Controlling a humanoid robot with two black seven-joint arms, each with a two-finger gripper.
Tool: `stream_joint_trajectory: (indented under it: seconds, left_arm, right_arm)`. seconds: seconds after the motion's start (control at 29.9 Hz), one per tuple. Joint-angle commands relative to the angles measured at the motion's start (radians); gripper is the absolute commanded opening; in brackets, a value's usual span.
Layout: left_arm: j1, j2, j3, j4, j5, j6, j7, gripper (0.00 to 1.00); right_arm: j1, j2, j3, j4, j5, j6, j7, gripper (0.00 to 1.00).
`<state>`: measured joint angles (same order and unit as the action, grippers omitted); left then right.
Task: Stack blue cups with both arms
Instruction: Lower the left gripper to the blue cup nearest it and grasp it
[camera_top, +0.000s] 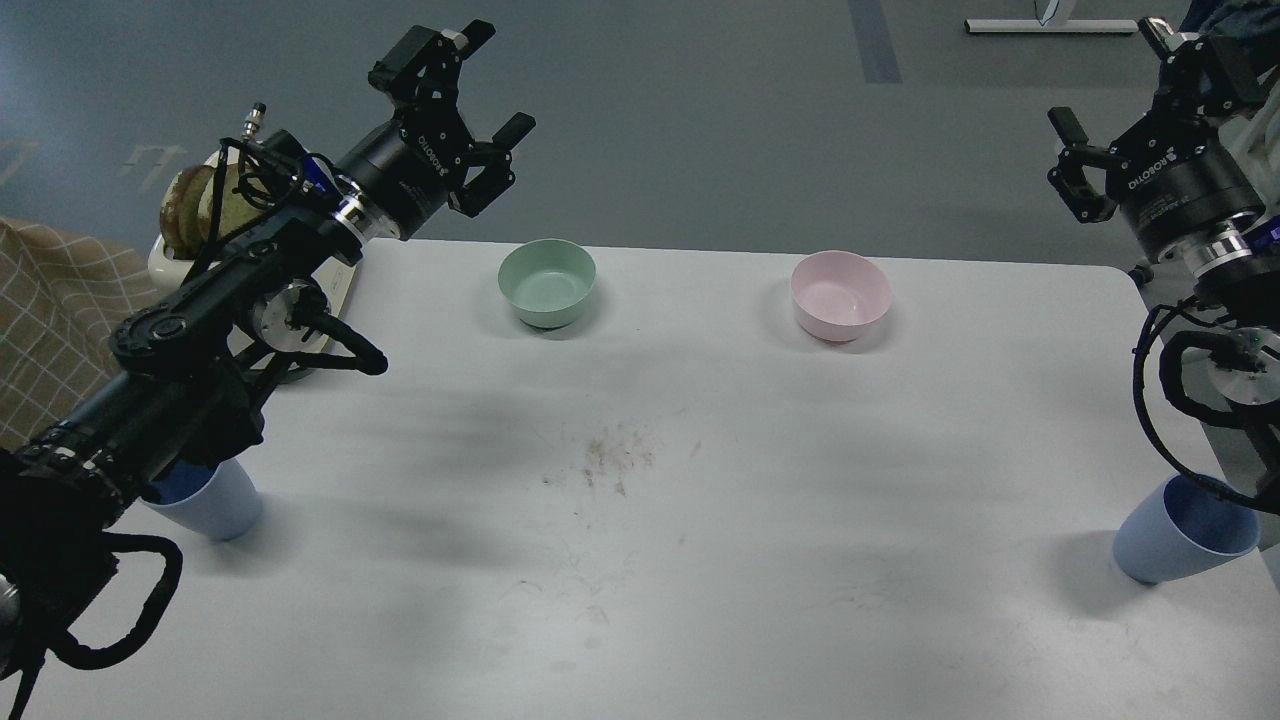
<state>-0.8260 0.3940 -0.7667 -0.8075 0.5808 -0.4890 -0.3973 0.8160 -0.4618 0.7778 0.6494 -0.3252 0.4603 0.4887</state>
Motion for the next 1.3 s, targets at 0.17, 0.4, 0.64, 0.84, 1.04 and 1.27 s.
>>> stream_joint_trajectory:
  seconds: [0.17, 0.4, 0.64, 0.84, 1.04, 1.27]
  left_arm:
    - [0.031, 0.296, 0.004, -0.286, 0.198, 0.0, -0.002, 0.98]
    - [0.123, 0.59, -0.002, -0.485, 0.514, 0.0, -0.049, 0.98]
    - [0.234, 0.821, 0.009, -0.546, 0.777, 0.073, -0.091, 0.98]
    - [0.382, 0.934, 0.009, -0.546, 0.82, 0.142, -0.091, 0.98]
    - [0.466, 0.99, 0.151, -0.546, 0.823, 0.32, -0.091, 0.98]
    - [0.464, 1.017, 0.355, -0.544, 0.841, 0.474, -0.091, 0.98]
  right_arm:
    - [0.0, -0.001, 0.0, 0.001, 0.0, 0.0, 0.0, 1.0]
    - [0.0, -0.001, 0.0, 0.004, 0.0, 0.0, 0.0, 1.0]
    - [0.0, -0.003, -0.002, 0.004, -0.002, 0.001, 0.0, 1.0]
    - [-0.006, -0.006, -0.002, 0.004, -0.002, 0.001, 0.0, 1.0]
    - [-0.009, -0.006, -0.003, 0.004, -0.002, 0.001, 0.0, 1.0]
    - [-0.02, -0.008, -0.002, 0.007, -0.002, 0.001, 0.0, 1.0]
